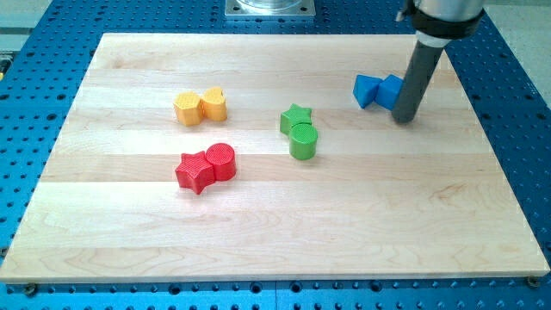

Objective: Place the arm below the red star

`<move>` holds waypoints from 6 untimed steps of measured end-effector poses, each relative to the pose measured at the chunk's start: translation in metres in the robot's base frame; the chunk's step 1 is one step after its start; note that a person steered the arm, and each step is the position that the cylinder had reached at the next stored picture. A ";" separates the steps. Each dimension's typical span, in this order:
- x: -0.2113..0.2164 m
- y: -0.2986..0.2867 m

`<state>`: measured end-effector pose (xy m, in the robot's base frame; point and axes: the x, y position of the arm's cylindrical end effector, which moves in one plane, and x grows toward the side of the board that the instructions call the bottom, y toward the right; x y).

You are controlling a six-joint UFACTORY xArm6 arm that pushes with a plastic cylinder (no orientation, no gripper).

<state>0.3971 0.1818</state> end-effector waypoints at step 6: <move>0.143 -0.310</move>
